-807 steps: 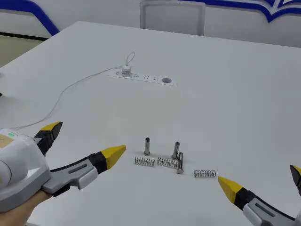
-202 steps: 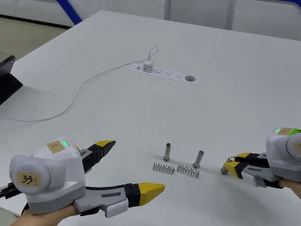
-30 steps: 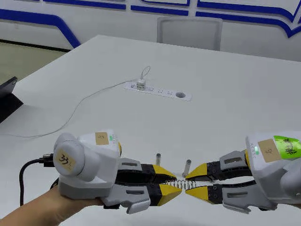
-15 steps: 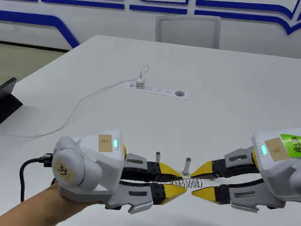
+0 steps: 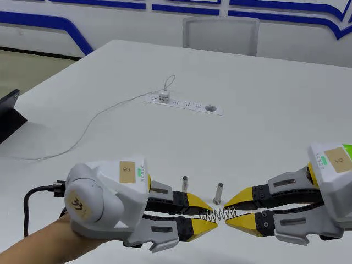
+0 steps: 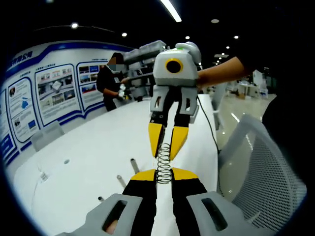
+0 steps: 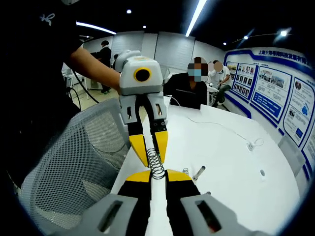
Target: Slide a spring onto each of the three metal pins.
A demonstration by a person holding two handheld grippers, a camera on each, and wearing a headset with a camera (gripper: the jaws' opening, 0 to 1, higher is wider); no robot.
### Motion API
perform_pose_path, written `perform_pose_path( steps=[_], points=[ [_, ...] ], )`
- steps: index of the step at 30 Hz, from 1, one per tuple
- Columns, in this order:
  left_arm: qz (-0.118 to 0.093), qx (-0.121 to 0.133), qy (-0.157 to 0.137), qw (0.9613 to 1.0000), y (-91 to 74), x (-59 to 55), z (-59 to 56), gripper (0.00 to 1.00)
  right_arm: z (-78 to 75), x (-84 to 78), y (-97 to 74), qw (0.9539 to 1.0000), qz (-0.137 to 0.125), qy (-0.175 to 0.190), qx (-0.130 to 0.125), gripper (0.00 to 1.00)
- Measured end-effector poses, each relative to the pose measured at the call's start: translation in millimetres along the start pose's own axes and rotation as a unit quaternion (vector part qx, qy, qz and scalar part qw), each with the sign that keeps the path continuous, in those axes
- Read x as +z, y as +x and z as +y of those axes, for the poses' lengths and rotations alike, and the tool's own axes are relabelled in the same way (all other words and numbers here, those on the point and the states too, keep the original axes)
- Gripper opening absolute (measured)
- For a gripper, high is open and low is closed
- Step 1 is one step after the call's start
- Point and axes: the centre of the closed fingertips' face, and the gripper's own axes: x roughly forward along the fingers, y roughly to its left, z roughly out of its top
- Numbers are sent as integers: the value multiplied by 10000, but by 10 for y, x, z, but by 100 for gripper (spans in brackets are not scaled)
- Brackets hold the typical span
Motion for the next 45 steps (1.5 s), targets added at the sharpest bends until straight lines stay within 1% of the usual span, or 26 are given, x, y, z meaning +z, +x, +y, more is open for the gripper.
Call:
perform_pose_path(
  steps=[4,6,8,9,12,13,14,15,16,19,20,22,23,24,25,26,29,32,36,38,40,41,43,44,45],
  points=[
    [-22,-2,-38,10000,-7,0,6,10,7,42,2,9999,-88,129,18,11],
    [-2,-21,-46,10000,-5,-10,-2,10,23,48,7,9998,-84,156,47,11],
    [40,-50,-37,10000,4,-38,-20,10,49,55,19,9998,-64,170,97,11],
    [72,-60,-27,10000,11,-63,-29,10,68,68,26,9997,-85,204,134,11],
    [94,-65,-51,9999,18,-88,-44,10,96,117,45,9993,-179,279,180,11],
    [85,-62,-89,9999,19,-89,-46,10,98,131,51,9992,-200,299,182,11],
    [32,-49,-241,9997,18,-84,-51,10,98,160,57,9988,-260,373,183,11],
    [-22,-33,-308,9995,11,-78,-48,10,100,189,59,9982,-325,469,194,11],
    [-76,1,-330,9994,1,-73,-43,10,92,208,60,9979,-372,501,183,11],
    [-93,0,-339,9994,9,-69,-64,10,108,285,81,9957,-548,705,238,11],
    [-90,0,-329,9994,13,-71,-73,10,103,290,90,9961,-533,665,226,11],
    [-90,74,-324,9994,11,-77,-47,10,90,303,114,9969,-503,588,145,11],
    [-124,107,-378,9992,1,-77,-30,10,80,309,116,9970,-513,572,119,10],
    [-182,140,-508,9984,-15,-75,-12,10,60,307,114,9969,-513,591,70,10],
    [-196,172,-554,9981,-25,-78,6,10,48,308,115,9968,-511,618,40,10],
    [-197,243,-557,9980,-34,-82,30,11,34,306,121,9966,-500,656,6,10],
    [-165,348,-624,9973,-38,-97,60,12,6,312,152,9967,-465,656,-63,10],
    [-121,444,-570,9973,-48,-124,82,13,-17,305,185,9970,-397,656,-116,10],
    [-167,487,-602,9969,-95,-139,94,28,-47,312,195,9967,-392,686,-174,10],
    [-193,539,-600,9966,-127,-147,109,34,-64,308,199,9968,-366,677,-200,10],
    [-208,610,-672,9957,-166,-167,138,38,-91,294,200,9973,-315,616,-257,10],
    [-244,689,-685,9950,-191,-172,165,39,-101,292,202,9972,-311,626,-266,10],
    [-329,864,-708,9932,-230,-168,224,47,-119,289,203,9970,-311,643,-285,11],
    [-395,991,-719,9917,-259,-162,268,52,-131,283,206,9970,-299,641,-299,11],
    [-428,1039,-770,9907,-276,-168,288,59,-140,277,208,9970,-284,644,-308,11]
  ],
)
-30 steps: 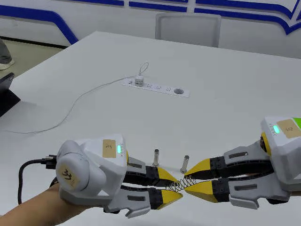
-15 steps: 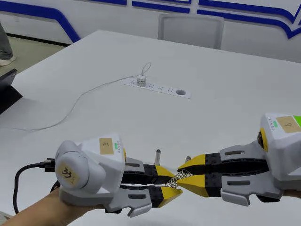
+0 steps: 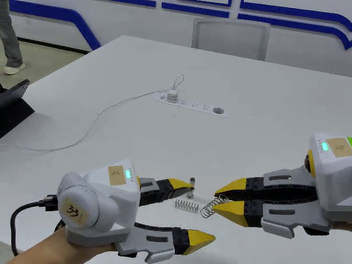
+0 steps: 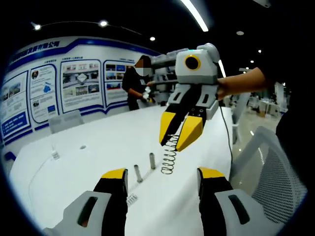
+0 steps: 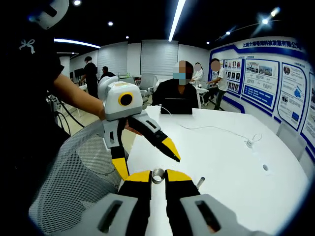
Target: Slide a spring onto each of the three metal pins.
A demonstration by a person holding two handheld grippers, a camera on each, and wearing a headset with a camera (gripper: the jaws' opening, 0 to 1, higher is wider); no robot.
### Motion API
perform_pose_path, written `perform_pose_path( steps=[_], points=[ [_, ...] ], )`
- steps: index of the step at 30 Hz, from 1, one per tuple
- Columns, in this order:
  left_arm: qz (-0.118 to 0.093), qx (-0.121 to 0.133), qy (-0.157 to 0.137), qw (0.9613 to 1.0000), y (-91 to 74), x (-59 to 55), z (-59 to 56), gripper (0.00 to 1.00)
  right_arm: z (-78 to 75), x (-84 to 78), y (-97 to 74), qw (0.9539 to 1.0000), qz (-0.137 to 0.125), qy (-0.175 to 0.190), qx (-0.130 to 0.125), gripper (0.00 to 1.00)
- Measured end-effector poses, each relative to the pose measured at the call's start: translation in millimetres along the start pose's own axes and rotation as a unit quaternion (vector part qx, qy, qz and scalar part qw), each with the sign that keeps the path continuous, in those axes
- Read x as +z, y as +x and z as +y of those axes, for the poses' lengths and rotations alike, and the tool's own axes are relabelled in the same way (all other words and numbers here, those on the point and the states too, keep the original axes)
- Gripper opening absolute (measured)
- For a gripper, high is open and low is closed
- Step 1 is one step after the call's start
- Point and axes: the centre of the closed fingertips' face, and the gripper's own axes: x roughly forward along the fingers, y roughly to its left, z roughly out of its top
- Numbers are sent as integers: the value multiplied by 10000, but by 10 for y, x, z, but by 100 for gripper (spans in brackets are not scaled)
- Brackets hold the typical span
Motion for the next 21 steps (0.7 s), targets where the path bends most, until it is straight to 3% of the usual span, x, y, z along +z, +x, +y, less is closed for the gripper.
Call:
perform_pose_path(
  steps=[10,16,18,21],
  points=[
    [-329,516,-276,9977,-115,53,250,84,-182,-38,5,9996,78,73,-260,11],
    [-530,833,-479,9940,-192,28,389,95,-391,-124,-15,9975,245,227,-622,11],
    [-529,1061,-503,9917,-226,-15,458,100,-480,-149,-24,9963,246,306,-760,11],
    [-526,1054,-587,9913,-236,-69,471,100,-645,-224,-55,9933,344,403,-1029,11]
  ],
)
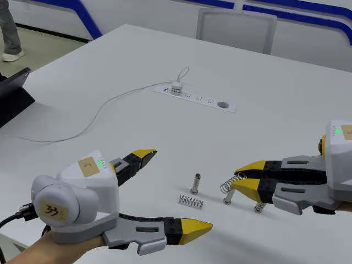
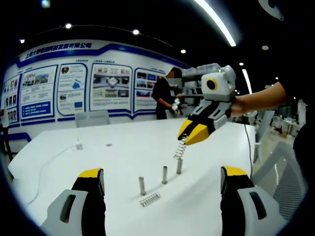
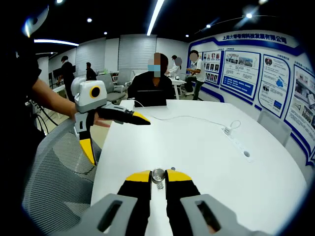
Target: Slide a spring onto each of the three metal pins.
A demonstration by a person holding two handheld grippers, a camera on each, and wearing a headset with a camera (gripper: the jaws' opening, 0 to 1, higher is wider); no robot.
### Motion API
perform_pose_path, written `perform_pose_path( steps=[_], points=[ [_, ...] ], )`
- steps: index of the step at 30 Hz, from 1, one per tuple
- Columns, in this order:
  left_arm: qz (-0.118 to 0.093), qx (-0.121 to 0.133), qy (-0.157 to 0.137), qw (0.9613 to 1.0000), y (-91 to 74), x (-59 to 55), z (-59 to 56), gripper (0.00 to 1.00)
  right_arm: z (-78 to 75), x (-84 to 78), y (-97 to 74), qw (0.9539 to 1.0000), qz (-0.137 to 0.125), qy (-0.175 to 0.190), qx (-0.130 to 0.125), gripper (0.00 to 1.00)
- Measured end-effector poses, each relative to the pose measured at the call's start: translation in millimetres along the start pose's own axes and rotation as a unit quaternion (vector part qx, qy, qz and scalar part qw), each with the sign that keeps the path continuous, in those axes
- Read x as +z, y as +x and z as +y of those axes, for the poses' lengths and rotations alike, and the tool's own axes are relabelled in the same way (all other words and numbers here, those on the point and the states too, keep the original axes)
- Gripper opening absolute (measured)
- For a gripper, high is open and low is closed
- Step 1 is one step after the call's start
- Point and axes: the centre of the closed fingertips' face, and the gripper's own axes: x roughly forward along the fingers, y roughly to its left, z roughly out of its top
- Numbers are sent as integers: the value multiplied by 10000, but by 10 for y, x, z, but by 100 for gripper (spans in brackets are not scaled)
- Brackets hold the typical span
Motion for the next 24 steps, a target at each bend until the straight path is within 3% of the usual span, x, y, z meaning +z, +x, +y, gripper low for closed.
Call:
perform_pose_path(
  steps=[3,5,11,16,21,24],
  points=[
    [61,23,-24,10000,-5,-57,12,100,-207,-102,1,9990,170,204,-347,11],
    [64,43,-65,9999,-12,-81,28,100,-295,-168,12,9981,265,331,-443,11],
    [138,114,-206,9996,-17,-149,76,100,-434,-361,81,9945,568,563,-683,11],
    [18,202,-449,9988,-41,-102,96,100,-508,-451,145,9921,666,746,-755,11],
    [113,285,-497,9983,-48,-141,131,100,-534,-499,222,9912,730,822,-736,11],
    [-38,297,-573,9979,-64,-81,136,100,-527,-516,257,9908,777,843,-715,11]
  ],
)
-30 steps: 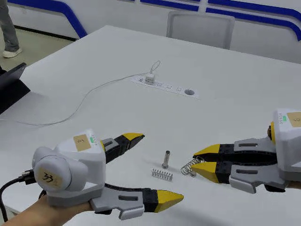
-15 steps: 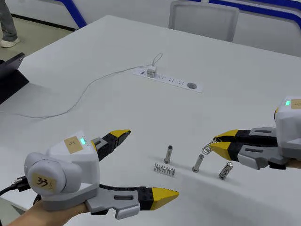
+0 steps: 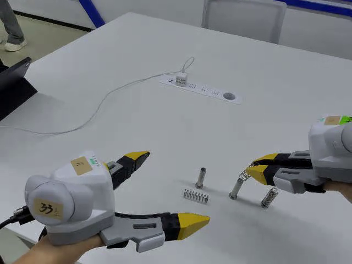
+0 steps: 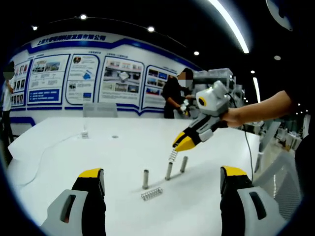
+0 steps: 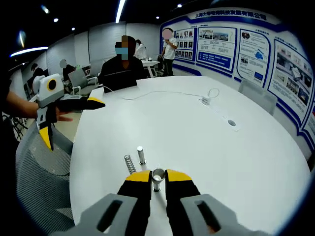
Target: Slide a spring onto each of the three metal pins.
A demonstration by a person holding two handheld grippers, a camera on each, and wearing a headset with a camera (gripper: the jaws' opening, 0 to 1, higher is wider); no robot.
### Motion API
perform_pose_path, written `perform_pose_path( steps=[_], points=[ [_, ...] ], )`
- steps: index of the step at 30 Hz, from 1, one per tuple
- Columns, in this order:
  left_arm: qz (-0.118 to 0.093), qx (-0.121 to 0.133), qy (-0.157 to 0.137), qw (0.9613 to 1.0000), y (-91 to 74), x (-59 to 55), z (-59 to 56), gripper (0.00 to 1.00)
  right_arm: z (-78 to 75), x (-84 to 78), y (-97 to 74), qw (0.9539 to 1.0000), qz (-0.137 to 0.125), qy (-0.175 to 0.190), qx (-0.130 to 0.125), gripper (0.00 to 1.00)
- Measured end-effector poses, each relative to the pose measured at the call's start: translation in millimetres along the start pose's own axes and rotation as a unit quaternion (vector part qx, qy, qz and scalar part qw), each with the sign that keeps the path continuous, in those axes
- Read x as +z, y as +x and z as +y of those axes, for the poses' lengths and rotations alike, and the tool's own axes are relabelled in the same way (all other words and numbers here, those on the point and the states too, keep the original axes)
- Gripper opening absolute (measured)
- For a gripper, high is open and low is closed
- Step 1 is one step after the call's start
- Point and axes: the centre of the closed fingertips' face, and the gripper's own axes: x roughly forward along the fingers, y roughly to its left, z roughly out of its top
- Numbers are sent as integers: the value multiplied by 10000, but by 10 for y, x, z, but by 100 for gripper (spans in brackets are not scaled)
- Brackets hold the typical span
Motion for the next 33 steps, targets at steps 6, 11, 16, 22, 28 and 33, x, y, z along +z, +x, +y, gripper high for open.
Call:
perform_pose_path(
  steps=[6,11,16,22,28,33],
  points=[
    [57,33,-8,10000,1,-29,11,99,5,-52,49,9998,191,-36,-20,11],
    [55,-21,120,9999,8,-15,-26,97,-8,-100,98,9990,398,-212,7,11],
    [169,-56,135,9998,16,-63,-35,97,-9,-168,171,9979,595,-259,31,11],
    [130,-45,132,9998,14,-53,-31,96,26,-229,253,9971,729,-227,49,11],
    [171,-32,123,9998,12,-70,-25,95,30,-286,318,9963,828,-195,87,11],
    [65,-114,30,9999,18,-38,-60,95,54,-366,371,9944,998,-319,141,11]
  ],
)
